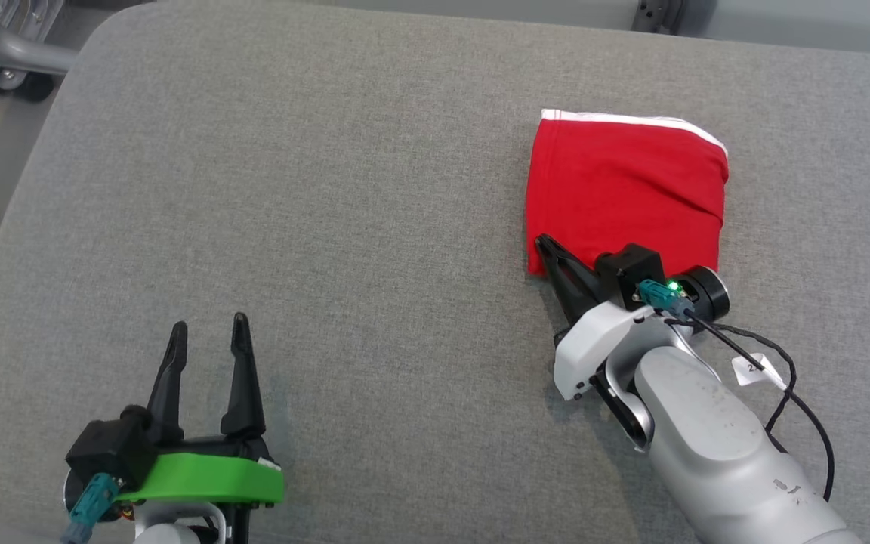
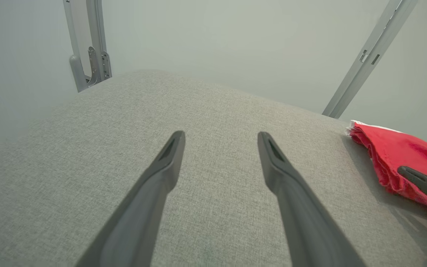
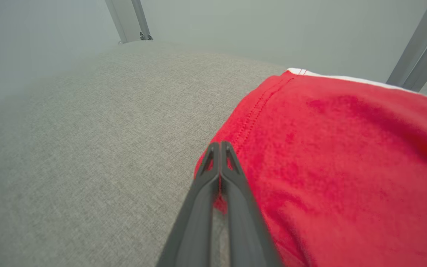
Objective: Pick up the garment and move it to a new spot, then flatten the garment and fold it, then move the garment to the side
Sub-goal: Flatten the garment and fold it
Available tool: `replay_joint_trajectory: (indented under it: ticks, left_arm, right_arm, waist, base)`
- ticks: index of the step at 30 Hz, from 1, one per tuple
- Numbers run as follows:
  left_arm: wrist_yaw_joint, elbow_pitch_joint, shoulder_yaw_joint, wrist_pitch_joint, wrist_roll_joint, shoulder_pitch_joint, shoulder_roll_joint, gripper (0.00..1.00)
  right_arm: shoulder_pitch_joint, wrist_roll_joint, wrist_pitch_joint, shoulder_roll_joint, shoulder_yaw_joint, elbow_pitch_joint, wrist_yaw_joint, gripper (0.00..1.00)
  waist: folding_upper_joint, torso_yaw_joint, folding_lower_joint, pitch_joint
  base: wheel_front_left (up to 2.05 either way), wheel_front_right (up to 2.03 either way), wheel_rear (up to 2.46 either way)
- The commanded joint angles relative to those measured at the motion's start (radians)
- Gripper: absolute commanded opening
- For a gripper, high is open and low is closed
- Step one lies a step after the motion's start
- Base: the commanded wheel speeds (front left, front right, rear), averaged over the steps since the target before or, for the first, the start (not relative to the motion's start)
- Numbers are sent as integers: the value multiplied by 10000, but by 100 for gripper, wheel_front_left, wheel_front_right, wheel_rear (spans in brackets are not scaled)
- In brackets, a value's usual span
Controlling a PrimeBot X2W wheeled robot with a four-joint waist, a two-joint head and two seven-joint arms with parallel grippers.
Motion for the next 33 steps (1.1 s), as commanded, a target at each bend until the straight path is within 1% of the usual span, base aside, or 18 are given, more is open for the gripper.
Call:
replay_joint_trajectory:
  ticks: [1, 3, 6, 7, 8, 9, 10, 12, 16, 18, 21, 24, 26, 33]
  left_arm:
    - [36, -23, 122, -27, 48, 221, 8, 100]
    - [26, -33, 322, -27, 173, 418, 10, 100]
    - [-64, -44, 652, -27, 439, 748, 11, 100]
    - [-98, -72, 760, -27, 515, 868, 13, 100]
    - [-115, -74, 897, -27, 550, 1015, 13, 100]
    - [-178, -92, 1001, -27, 614, 1153, 13, 100]
    - [-199, -82, 1081, -27, 673, 1271, 14, 100]
    - [-283, -35, 1235, -27, 806, 1495, 13, 100]
    - [-367, 7, 1438, -27, 991, 1854, 13, 100]
    - [-392, 17, 1511, -27, 1034, 1946, 13, 100]
    - [-492, 34, 1588, -27, 1087, 2087, 13, 100]
    - [-639, 81, 1564, -27, 1091, 2237, 13, 100]
    - [-708, 129, 1613, -27, 1129, 2321, 14, 100]
    - [-761, 188, 1707, -27, 1070, 2469, 12, 100]
  right_arm:
    - [275, 35, -40, -44, 26, -193, -1, 0]
    - [458, -49, -40, -44, -75, -627, -1, 0]
    - [995, -362, -39, -40, -534, -1403, -2, 0]
    - [1226, -566, -39, -43, -791, -1735, -1, 9]
    - [1508, -822, -37, -69, -989, -2074, -1, 39]
    - [1824, -1004, -36, -154, -1228, -2421, -1, 67]
    - [2108, -1124, -36, -250, -1465, -2728, -2, 100]
    - [2821, -1338, -34, -469, -2010, -3353, -1, 100]
    - [4140, -1376, -36, -796, -3173, -4394, -2, 100]
    - [4743, -1395, -35, -817, -3851, -4893, -2, 100]
    - [5571, -1515, -35, -732, -4491, -5453, -1, 100]
    - [6221, -1533, -36, -624, -4910, -5656, -1, 100]
    - [6499, -1653, -35, -575, -5016, -5602, -1, 100]
    - [6711, -1446, -35, -314, -5298, -5269, -1, 100]
  waist:
    - [0, -328, 0, -353]
    - [0, -616, 0, -652]
    - [0, -1042, 0, -1111]
    - [0, -1183, 0, -1253]
    - [0, -1341, 0, -1436]
    - [0, -1463, 0, -1577]
    - [0, -1558, 0, -1699]
    - [0, -1746, 0, -2011]
    - [0, -1951, 0, -2448]
    - [0, -2015, 0, -2561]
    - [0, -2100, 0, -2679]
    - [0, -2161, 0, -2766]
    - [0, -2214, 0, -2812]
    - [0, -2310, 0, -2858]
  base:
    - [0, 0, 0]
    - [0, 0, 0]
    - [0, 0, 0]
    - [0, 0, 0]
    - [0, 0, 0]
    - [0, 0, 0]
    - [0, 0, 0]
    - [0, 0, 0]
    - [0, 0, 0]
    - [0, 0, 0]
    - [0, 0, 0]
    - [0, 0, 0]
    - [0, 0, 0]
    - [0, 0, 0]
